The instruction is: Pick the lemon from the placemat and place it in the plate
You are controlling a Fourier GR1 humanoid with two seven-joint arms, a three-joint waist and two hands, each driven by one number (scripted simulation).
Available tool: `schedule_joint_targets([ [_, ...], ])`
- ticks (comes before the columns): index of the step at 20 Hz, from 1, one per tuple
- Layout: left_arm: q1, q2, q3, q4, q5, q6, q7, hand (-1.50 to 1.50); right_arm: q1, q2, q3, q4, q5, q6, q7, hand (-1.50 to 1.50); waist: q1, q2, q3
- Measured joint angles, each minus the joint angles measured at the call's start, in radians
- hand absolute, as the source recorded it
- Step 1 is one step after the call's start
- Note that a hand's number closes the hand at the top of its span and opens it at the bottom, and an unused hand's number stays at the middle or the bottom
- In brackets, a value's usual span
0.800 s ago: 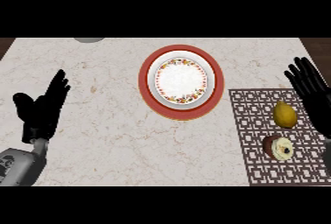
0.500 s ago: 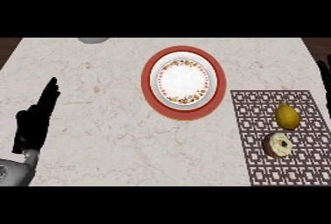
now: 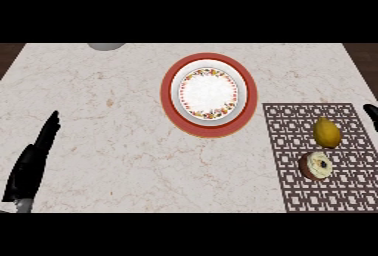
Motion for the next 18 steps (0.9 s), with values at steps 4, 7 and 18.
schedule_joint_targets([
  [4,0.036,-0.001,0.025,-0.011,-0.01,-0.017,-0.031,0.0,0.141,0.046,0.057,-0.216,0.052,-0.073,0.038,-1.5,-0.001,0.002,0.001],
  [7,0.055,-0.009,0.03,-0.015,-0.02,-0.017,-0.045,0.0,0.233,-0.007,0.114,-0.307,0.096,-0.078,0.143,-1.5,0.0,0.003,0.0],
  [18,0.068,-0.019,0.044,-0.027,-0.038,-0.033,-0.055,0.0,0.36,-0.371,0.218,-0.391,0.226,0.003,0.64,-1.5,0.011,0.009,0.0],
])
